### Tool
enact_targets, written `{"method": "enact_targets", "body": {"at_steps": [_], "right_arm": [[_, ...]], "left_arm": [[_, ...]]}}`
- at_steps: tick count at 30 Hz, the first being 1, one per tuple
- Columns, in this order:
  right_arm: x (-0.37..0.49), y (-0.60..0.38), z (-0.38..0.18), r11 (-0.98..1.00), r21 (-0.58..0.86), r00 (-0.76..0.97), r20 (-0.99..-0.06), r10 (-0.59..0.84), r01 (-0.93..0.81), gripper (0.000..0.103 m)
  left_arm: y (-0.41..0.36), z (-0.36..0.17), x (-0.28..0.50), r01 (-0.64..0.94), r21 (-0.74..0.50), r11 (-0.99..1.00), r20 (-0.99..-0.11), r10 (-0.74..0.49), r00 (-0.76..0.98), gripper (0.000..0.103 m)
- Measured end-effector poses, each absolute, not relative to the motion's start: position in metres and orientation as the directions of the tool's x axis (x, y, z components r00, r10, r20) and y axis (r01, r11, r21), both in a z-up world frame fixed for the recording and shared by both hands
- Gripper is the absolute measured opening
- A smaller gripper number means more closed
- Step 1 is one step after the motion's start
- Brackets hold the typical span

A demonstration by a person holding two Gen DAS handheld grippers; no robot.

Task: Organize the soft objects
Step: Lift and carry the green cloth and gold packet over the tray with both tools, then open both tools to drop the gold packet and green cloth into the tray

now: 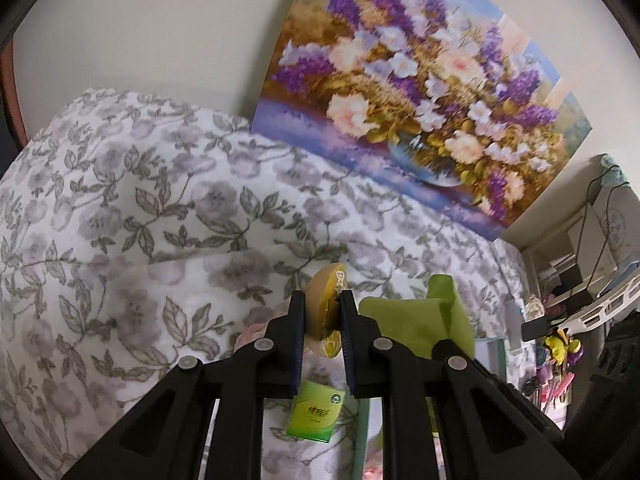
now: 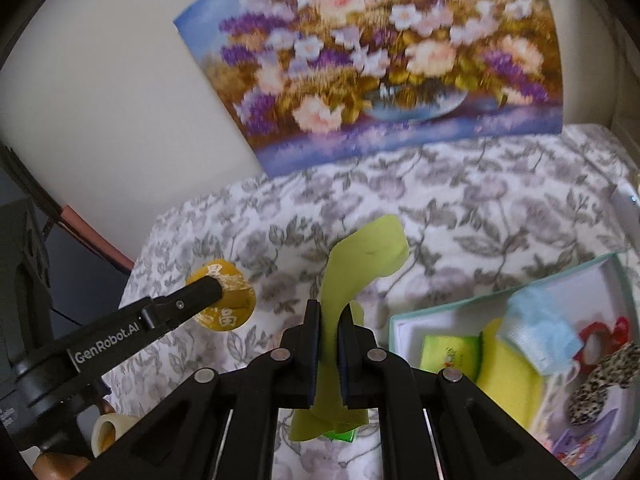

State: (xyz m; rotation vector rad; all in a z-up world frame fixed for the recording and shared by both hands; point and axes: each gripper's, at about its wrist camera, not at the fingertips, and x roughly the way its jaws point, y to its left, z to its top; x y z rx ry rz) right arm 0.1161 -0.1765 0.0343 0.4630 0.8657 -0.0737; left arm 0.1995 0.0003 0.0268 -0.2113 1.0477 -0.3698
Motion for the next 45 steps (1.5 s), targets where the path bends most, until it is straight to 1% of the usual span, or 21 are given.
{"method": "enact_targets", "body": {"at_steps": [10,23,31,36,45], "right_arm": [[0.081,-0.216,0.075,0.892,0.342,0.723,-0.691,0.025,0.296,0.008],[0.024,-0.305,0.08,0.82,0.317,0.701,-0.7,-0.136,0.476,0.008],[0.007,-0.34,0.056,0.779,0.3,0.644,-0.746,-0.168,0.55,0.008],[0.016,-0.348,0.024,0.761,0.3,0.582,-0.804,-0.122,0.575,0.008],[0.032,-0.344,-0.029,0.765,0.253,0.453,-0.89,-0.056,0.592,0.008]], "left_arm": [[-0.025,0.047,0.179,0.248,-0.357,0.9,-0.777,-0.434,0.456,0.017],[-0.1,0.034,0.147,0.365,-0.348,0.863,-0.803,-0.476,0.359,0.017],[-0.124,0.007,0.143,0.377,-0.361,0.853,-0.836,-0.475,0.275,0.017],[-0.131,-0.017,0.146,0.363,-0.379,0.851,-0.858,-0.47,0.207,0.017],[-0.133,-0.069,0.15,0.307,-0.379,0.873,-0.902,-0.423,0.088,0.018]]}}
